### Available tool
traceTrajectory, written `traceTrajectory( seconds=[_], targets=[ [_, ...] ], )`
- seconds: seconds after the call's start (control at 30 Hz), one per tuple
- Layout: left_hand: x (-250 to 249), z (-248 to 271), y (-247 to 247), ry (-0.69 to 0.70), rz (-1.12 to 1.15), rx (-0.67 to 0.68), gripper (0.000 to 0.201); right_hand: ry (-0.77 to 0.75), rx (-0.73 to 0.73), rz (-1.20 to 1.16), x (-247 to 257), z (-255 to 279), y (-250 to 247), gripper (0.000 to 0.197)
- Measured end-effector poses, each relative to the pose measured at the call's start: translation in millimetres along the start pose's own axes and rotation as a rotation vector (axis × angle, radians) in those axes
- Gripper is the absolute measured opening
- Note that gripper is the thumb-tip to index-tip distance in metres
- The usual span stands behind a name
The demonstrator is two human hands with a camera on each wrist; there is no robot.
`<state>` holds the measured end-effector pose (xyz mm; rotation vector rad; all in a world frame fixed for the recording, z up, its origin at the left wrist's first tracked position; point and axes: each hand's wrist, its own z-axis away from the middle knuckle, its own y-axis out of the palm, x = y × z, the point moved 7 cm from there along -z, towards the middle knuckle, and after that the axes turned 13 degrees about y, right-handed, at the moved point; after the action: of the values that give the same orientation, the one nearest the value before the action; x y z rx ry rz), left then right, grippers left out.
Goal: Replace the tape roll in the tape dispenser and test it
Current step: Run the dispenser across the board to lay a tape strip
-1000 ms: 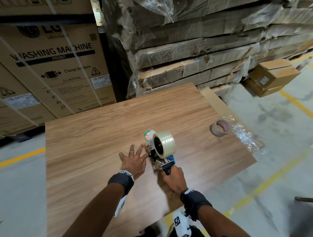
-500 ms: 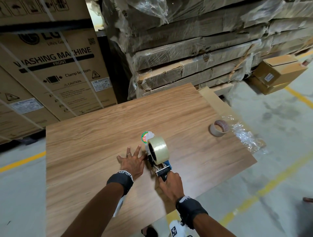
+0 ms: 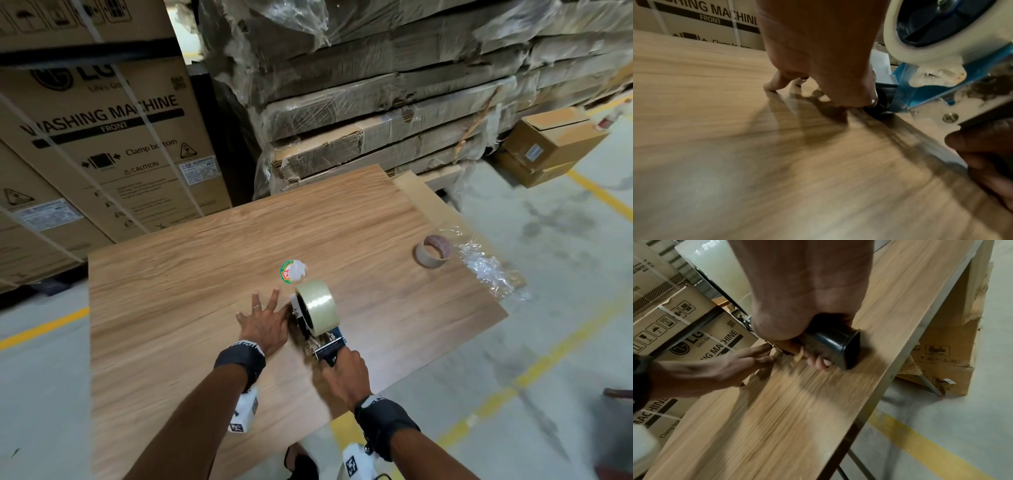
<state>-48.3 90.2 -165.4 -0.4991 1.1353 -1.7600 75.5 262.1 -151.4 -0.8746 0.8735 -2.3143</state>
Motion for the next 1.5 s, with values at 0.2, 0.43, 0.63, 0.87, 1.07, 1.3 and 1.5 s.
traceTrajectory(
  seconds=[0.2, 0.43, 0.63, 0.87, 1.07, 1.3, 1.5],
  targets=[
    [-2.0, 3.9, 12.1, -0.061, 0.074, 0.007, 0.051, 0.005, 0.013, 0.000, -1.1, -1.9, 1.1, 0.036],
    [0.1, 4.0, 7.8, -0.067, 0.116, 0.060, 0.051, -0.021, 0.010, 0.003, -4.4, -1.4, 6.0, 0.035],
    [-2.6, 6.1, 5.2, -0.065, 0.119, 0.053, 0.052, 0.036, 0.011, -0.035, -33.9, 9.4, 12.6, 0.032],
    [-22.4, 22.3, 16.6, 0.008, 0.096, -0.062, 0.054, 0.009, 0.015, -0.067, -37.6, 10.3, 14.0, 0.039],
    [-26.5, 34.4, 29.1, 0.007, 0.139, -0.069, 0.055, -0.025, 0.032, -0.051, -32.7, 13.5, 7.6, 0.043],
    [-26.7, 32.3, 21.6, -0.012, 0.160, 0.013, 0.054, -0.041, 0.029, -0.025, -31.9, 15.2, 5.9, 0.042],
    [-28.8, 33.5, 19.9, -0.059, 0.210, 0.044, 0.050, -0.040, 0.064, 0.006, -51.1, 21.4, 10.8, 0.048]
  ],
)
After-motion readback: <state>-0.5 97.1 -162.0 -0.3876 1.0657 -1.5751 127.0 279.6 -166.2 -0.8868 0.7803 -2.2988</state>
